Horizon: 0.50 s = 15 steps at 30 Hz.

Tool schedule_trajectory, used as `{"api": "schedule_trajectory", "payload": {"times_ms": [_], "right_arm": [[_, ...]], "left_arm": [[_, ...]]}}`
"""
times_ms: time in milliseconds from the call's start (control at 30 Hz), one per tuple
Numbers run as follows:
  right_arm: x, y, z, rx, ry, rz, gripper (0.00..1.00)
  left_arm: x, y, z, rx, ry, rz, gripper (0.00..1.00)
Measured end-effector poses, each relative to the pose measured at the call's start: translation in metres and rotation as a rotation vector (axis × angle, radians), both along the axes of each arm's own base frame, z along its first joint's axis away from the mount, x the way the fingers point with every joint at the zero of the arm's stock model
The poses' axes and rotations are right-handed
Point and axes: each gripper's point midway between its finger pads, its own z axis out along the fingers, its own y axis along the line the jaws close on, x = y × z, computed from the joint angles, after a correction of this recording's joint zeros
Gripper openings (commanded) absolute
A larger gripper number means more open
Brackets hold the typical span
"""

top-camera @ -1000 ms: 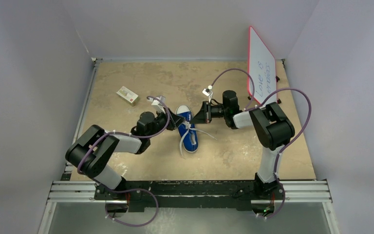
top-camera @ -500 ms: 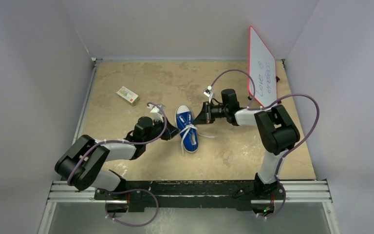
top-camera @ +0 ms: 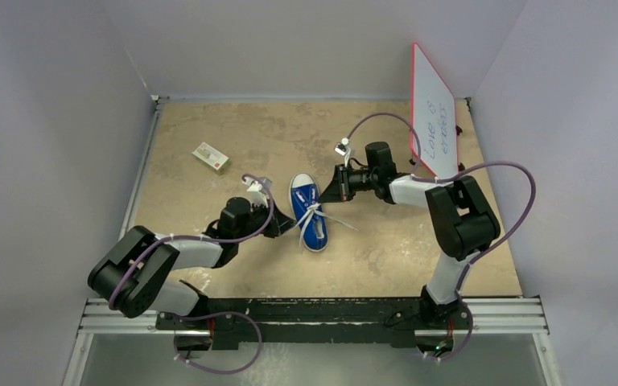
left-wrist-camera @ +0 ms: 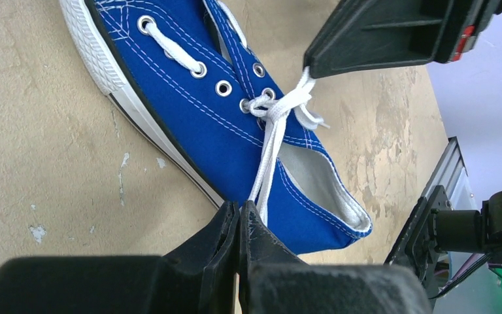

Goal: Tie the shoes

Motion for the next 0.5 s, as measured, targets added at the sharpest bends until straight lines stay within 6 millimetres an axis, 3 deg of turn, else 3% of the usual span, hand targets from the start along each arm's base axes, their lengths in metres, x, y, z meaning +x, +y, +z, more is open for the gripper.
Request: {"api": "schedule_trajectory", "payload": {"times_ms": [267,500], "right_arm": [[-0.009,0.002,0.014,0.009,-0.051,0.042,0.0],[-0.002,-0.01,-0.007,-0.102,-0.03,-0.028,0.0]], "left_arm": [[-0.003,0.002,-0.004,0.004,0.012,0.001,0.0],[-0.007,0.009,-0.018,0.049,0.065,0.022,0.0]]}}
